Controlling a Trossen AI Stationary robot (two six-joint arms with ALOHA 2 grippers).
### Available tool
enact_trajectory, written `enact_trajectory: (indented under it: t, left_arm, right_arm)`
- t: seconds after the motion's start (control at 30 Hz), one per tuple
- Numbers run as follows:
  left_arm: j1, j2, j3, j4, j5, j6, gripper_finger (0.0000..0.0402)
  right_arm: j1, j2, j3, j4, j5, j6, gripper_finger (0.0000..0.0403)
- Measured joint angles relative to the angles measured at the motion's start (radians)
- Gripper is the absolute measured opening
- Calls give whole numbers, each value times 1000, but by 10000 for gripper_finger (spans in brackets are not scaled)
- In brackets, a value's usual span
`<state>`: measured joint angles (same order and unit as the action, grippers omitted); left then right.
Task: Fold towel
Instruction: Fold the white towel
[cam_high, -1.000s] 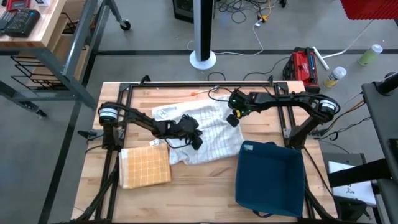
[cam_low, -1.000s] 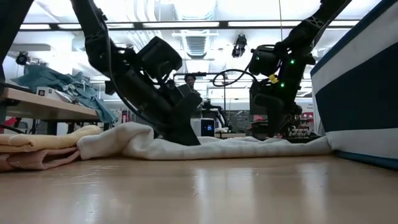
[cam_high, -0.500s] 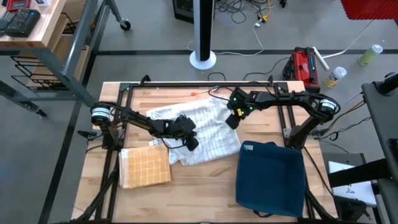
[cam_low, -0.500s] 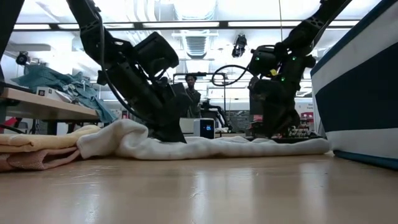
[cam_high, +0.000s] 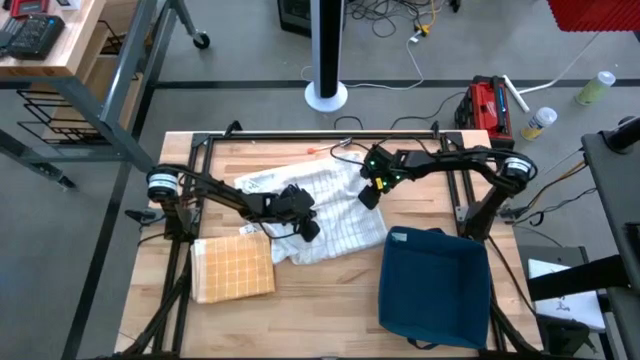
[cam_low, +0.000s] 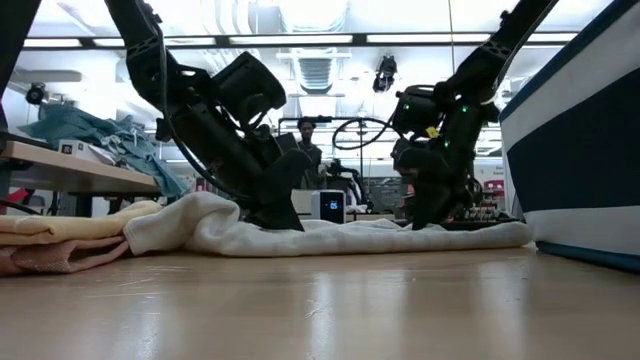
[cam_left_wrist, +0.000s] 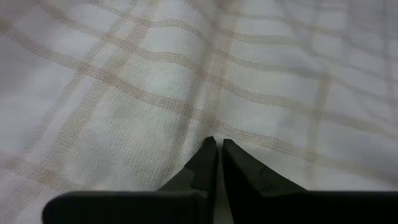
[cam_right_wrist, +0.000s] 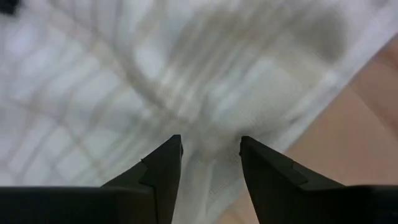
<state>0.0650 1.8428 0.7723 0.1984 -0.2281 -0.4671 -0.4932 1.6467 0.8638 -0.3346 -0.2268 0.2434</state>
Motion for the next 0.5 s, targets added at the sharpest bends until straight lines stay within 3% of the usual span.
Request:
enact_trajectory:
  t: [0.27, 0.5]
  left_arm:
    - [-5, -20, -5, 100, 20, -17, 20]
    - [-6, -21, -4, 116, 19, 8, 20]
  right_arm:
    - [2, 59, 5, -27, 5, -33, 117]
    - [-9, 9, 21, -258, 22, -77, 65]
